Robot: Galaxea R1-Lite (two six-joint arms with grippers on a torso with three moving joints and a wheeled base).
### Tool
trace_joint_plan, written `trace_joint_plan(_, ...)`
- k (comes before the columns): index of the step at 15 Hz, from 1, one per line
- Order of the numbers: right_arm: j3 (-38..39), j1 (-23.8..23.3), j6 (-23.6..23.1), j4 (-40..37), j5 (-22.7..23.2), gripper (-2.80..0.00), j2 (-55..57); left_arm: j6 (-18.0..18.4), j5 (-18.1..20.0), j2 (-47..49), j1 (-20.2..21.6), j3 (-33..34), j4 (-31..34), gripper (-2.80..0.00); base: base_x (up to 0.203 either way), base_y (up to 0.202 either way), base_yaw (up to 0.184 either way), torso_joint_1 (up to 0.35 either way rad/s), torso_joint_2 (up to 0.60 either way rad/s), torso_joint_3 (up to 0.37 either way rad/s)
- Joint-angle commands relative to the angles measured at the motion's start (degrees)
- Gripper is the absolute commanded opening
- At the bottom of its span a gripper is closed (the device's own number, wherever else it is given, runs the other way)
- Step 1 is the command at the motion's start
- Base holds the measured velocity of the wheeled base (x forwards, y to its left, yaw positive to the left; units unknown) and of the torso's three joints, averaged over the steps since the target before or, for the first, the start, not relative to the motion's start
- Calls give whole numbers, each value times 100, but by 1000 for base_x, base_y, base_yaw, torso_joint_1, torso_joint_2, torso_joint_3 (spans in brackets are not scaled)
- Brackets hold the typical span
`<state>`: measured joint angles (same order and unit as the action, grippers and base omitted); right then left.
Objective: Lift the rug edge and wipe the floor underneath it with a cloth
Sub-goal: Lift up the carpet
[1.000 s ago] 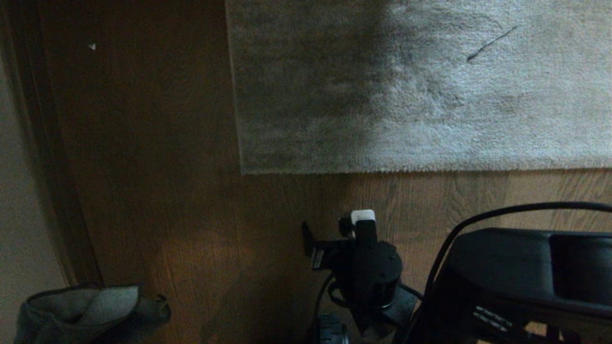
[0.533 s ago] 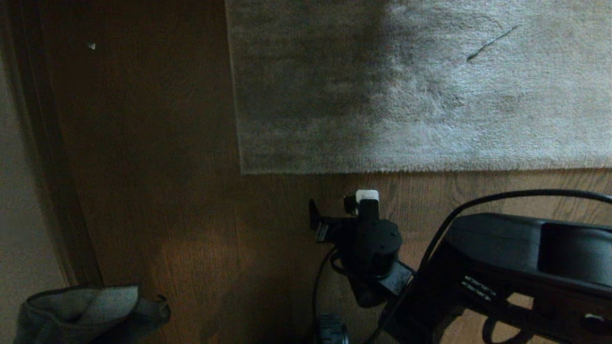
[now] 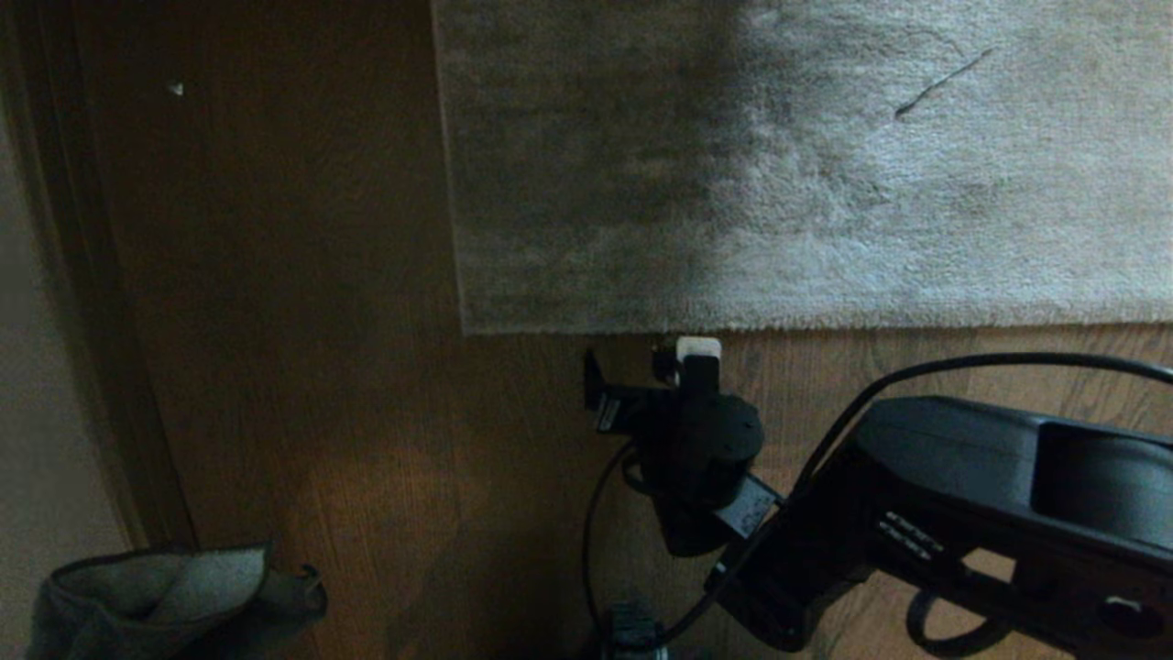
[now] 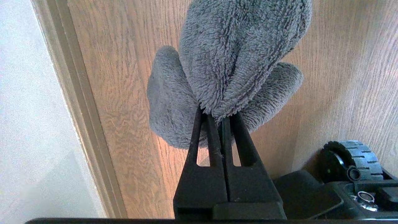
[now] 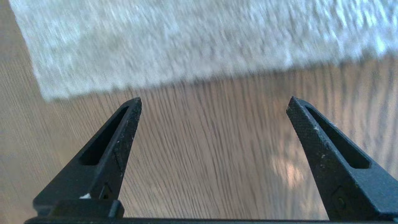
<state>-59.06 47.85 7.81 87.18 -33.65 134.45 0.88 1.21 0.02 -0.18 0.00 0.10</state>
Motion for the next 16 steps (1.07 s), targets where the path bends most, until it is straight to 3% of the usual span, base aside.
trace_joint_plan(1, -233, -3, -30, 278, -13, 0, 67, 0, 2, -2, 1, 0, -1, -280, 0, 0, 0, 0, 0, 0)
trace_joint_plan(16, -1082, 32, -69, 278, 7, 0, 533, 0, 2, -2, 1, 0, -1, -280, 0, 0, 0, 0, 0, 0)
